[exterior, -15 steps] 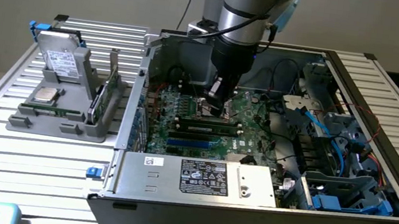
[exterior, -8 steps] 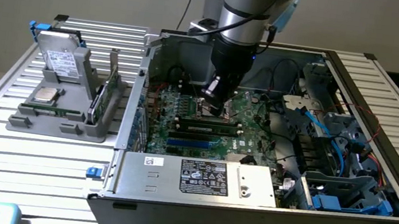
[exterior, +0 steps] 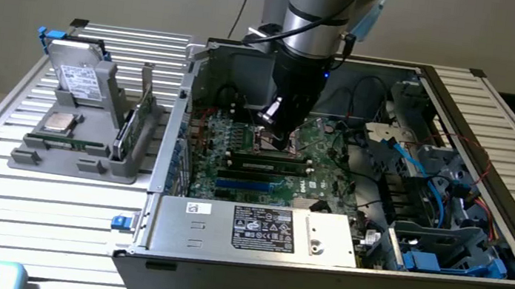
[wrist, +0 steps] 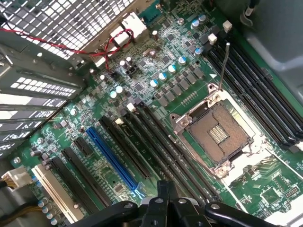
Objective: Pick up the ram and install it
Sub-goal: 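Press down the ram until it locks into place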
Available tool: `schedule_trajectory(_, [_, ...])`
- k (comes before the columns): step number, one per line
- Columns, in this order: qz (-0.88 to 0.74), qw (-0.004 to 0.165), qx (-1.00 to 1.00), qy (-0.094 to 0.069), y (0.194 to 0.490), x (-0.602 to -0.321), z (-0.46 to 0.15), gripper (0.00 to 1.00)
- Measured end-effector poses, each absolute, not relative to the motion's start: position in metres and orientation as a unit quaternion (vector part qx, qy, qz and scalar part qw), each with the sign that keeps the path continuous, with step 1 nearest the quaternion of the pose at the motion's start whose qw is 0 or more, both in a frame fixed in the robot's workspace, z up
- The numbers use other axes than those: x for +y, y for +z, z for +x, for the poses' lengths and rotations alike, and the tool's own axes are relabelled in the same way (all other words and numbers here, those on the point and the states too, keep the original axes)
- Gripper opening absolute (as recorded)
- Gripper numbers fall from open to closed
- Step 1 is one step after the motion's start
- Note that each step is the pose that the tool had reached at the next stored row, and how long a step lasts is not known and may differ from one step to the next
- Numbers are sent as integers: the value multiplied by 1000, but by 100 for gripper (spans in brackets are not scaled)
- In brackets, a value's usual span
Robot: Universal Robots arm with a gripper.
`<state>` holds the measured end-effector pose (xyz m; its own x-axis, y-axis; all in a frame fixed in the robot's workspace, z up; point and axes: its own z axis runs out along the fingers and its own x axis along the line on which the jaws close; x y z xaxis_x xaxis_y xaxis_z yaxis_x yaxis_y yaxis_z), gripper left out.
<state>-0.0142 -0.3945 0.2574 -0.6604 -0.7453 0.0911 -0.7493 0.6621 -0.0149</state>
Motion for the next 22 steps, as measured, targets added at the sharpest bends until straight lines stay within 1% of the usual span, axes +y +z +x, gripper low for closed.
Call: schedule_trajectory(22, [273, 35, -961, 23, 257, -394, -14, 11])
